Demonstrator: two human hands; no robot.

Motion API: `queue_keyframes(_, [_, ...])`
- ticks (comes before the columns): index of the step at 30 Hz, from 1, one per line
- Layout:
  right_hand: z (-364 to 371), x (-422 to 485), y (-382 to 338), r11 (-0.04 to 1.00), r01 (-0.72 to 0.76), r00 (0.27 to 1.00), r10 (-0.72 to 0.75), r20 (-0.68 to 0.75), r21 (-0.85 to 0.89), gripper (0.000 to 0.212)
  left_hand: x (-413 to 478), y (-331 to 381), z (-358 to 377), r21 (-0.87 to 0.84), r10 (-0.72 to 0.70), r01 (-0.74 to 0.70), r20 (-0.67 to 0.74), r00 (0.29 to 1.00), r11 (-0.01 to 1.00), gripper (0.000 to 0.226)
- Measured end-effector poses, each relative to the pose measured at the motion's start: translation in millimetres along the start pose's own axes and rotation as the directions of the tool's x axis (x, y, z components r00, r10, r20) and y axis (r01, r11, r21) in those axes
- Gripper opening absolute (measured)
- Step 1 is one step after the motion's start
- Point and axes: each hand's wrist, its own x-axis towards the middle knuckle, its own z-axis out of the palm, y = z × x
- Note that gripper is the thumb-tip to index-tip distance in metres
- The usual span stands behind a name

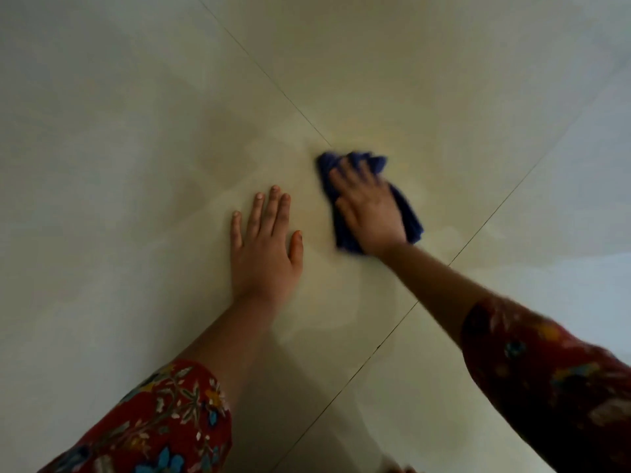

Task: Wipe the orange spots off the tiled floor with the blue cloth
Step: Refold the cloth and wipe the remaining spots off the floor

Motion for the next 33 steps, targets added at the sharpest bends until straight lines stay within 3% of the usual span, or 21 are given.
queue_keyframes(2, [0.7,-30.8,-5.0,0.968,0.250,0.962,-0.249,0.114,0.008,0.052,0.3,-0.4,-0.3,-0.011,-0.002,0.002,-0.012,1.000,1.000,0.060])
queue_keyframes(3, [-2.4,-33.0,6.1,0.967,0.255,0.960,-0.254,0.116,0.009,0.052,0.9,0.1,0.0,-0.015,0.004,-0.005,-0.017,1.000,1.000,0.061])
queue_keyframes(4, [-4.0,-28.7,18.3,0.985,0.175,0.981,-0.175,0.087,-0.001,0.052,1.0,-0.4,0.5,-0.015,0.010,-0.010,-0.017,1.000,1.000,0.061])
queue_keyframes(6, [-8.1,-10.8,38.4,0.983,-0.179,0.984,0.179,0.006,-0.027,0.055,1.0,-1.7,1.6,-0.010,0.010,-0.010,-0.001,1.000,1.000,0.062])
queue_keyframes(8, [-8.7,4.2,37.2,0.867,-0.496,0.868,0.497,-0.009,0.036,0.055,0.6,-1.4,2.0,-0.002,0.003,-0.003,0.006,1.000,1.000,0.062])
queue_keyframes(9, [-6.8,5.4,25.3,0.822,-0.567,0.823,0.568,-0.013,0.055,0.055,1.1,-0.4,1.8,0.003,0.004,-0.004,0.007,1.000,1.000,0.062])
queue_keyframes(10, [-4.1,-0.6,11.0,0.807,-0.589,0.807,0.590,-0.015,0.053,0.055,0.7,0.9,-0.2,0.007,0.005,-0.005,0.015,1.000,1.000,0.062])
queue_keyframes(13, [0.1,-32.2,-30.3,0.864,-0.495,0.869,0.490,0.070,0.091,0.056,0.6,0.1,-1.4,0.006,-0.006,0.005,0.035,0.999,1.000,0.061])
queue_keyframes(15, [-9.7,-54.6,-38.8,0.846,-0.446,0.894,0.440,0.090,0.294,0.052,1.3,0.8,-3.7,-0.018,0.011,-0.011,0.041,0.999,1.000,0.058])
queue_keyframes(16, [-16.5,-62.4,-34.9,0.793,-0.425,0.888,0.458,0.034,0.436,0.050,1.8,1.5,-5.9,-0.047,0.044,-0.042,0.039,0.998,0.998,0.055])
queue_keyframes(18, [-24.7,-77.3,-20.2,0.712,-0.494,0.801,0.596,-0.056,0.499,0.051,-0.3,2.2,-8.6,-0.091,0.165,-0.161,0.037,0.986,0.983,0.055])
queue_keyframes(20, [-28.4,-92.3,-12.0,0.670,-0.671,0.701,0.713,-0.023,0.319,0.057,-6.1,7.5,-8.8,-0.105,0.250,-0.241,0.076,0.965,0.965,0.061])
queue_keyframes(22, [-26.0,-97.6,-17.6,0.681,-0.682,0.710,0.704,0.019,0.269,0.050,-10.8,24.5,-8.8,-0.159,0.174,-0.153,0.121,0.977,0.975,0.058])
queue_keyframes(24, [-26.8,-99.9,-30.7,0.683,-0.619,0.754,0.655,0.050,0.387,0.036,-16.2,53.9,-12.2,-0.208,0.044,-0.008,0.169,0.985,0.978,0.046])
queue_keyframes(25, [-30.6,-98.6,-35.0,0.589,-0.613,0.733,0.673,0.100,0.526,0.029,-16.6,68.6,-15.5,-0.215,-0.003,0.044,0.192,0.981,0.976,0.041])
queue_keyframes(26, [-38.5,-97.3,-37.4,0.396,-0.609,0.674,0.716,0.185,0.687,0.025,-15.1,81.8,-21.4,-0.237,-0.040,0.092,0.215,0.976,0.967,0.034])
queue_keyframes(28, [-53.7,-99.8,-36.4,-0.073,-0.549,0.539,0.731,0.420,0.832,0.028,-5.4,96.6,-30.3,-0.373,-0.145,0.268,0.327,0.934,0.888,0.021])
queue_keyframes(29, [-59.9,-102.6,-33.9,-0.224,-0.485,0.519,0.704,0.484,0.845,0.035,2.0,97.5,-34.4,-0.460,-0.205,0.401,0.419,0.885,0.792,0.019])
queue_keyframes(30, [-64.8,-108.8,-28.4,-0.284,-0.434,0.531,0.686,0.497,0.855,0.046,6.9,97.1,-38.4,-0.547,-0.236,0.516,0.501,0.832,0.659,0.020])
queue_keyframes(31, [-68.9,-114.2,-22.7,-0.271,-0.395,0.574,0.673,0.466,0.878,0.057,10.0,93.7,-43.5,-0.626,-0.243,0.591,0.554,0.796,0.509,0.023])
queue_keyframes(33, [-81.2,-124.0,-14.8,-0.122,-0.370,0.689,0.629,0.360,0.921,0.075,9.3,86.3,-56.3,-0.741,-0.196,0.609,0.577,0.793,0.281,0.037])
